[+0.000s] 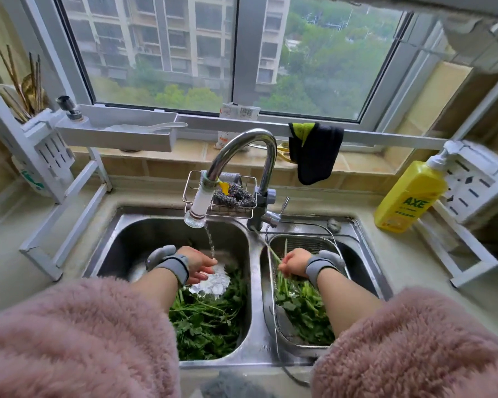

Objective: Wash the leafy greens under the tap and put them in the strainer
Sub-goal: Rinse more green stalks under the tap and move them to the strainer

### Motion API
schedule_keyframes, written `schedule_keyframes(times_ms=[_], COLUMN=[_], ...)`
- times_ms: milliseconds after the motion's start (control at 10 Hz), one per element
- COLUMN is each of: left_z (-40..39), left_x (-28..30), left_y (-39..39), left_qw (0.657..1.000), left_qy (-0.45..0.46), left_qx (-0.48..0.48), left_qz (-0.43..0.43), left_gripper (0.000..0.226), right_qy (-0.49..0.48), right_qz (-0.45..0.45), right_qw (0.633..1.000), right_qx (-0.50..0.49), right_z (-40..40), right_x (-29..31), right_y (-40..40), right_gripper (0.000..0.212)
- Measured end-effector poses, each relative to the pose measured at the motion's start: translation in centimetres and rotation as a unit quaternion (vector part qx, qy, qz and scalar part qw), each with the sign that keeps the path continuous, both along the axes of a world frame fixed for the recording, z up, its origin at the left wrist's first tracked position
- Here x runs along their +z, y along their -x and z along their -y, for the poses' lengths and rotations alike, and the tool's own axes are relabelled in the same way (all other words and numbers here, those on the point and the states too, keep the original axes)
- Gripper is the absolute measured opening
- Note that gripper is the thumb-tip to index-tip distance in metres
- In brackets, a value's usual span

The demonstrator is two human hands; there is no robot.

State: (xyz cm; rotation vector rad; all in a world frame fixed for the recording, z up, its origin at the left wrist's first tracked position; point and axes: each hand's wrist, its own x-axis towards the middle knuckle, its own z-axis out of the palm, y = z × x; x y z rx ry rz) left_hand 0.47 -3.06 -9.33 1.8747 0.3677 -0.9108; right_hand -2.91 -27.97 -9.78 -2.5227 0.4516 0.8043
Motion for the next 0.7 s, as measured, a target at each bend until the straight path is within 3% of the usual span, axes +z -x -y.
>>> schedule_keyframes(times_ms=[100,200,300,400,500,600,700], left_z=[0.8,1.2,1.0,0.4,-0.7,-2.0,-3.2], left_x=[-0.2,-0.5,-0.7,-0.9,-0.8,-0.7,-0.5], left_y=[0.0,-0.1,-0.2,-0.3,-0.2,0.3,0.6], left_qw=[0.999,0.999,0.999,0.999,1.000,0.999,0.996], left_qy=[-0.024,-0.024,-0.029,-0.030,-0.021,-0.007,0.008], left_qx=[-0.038,-0.046,-0.036,-0.022,0.005,0.046,0.090], left_qz=[-0.002,-0.012,-0.010,-0.012,-0.011,-0.009,-0.003], left_gripper=[0.016,0.018,0.019,0.017,0.010,0.016,0.025], right_qy=[0.051,0.016,-0.003,0.087,0.148,-0.183,-0.407], right_qz=[-0.030,-0.026,-0.025,-0.002,0.075,0.101,0.082], right_qw=[0.996,0.988,0.981,0.977,0.977,0.961,0.874], right_qx=[-0.071,-0.151,-0.195,-0.193,-0.132,-0.180,-0.251], right_z=[2.1,3.2,3.6,3.0,-0.1,-6.2,-11.6], right_x=[-0.3,-1.4,-2.4,-2.6,-0.8,0.0,0.5], right_y=[0.6,1.3,2.2,1.6,-0.4,-2.7,-3.4], right_gripper=[0.034,0.018,0.023,0.041,0.035,0.031,0.035])
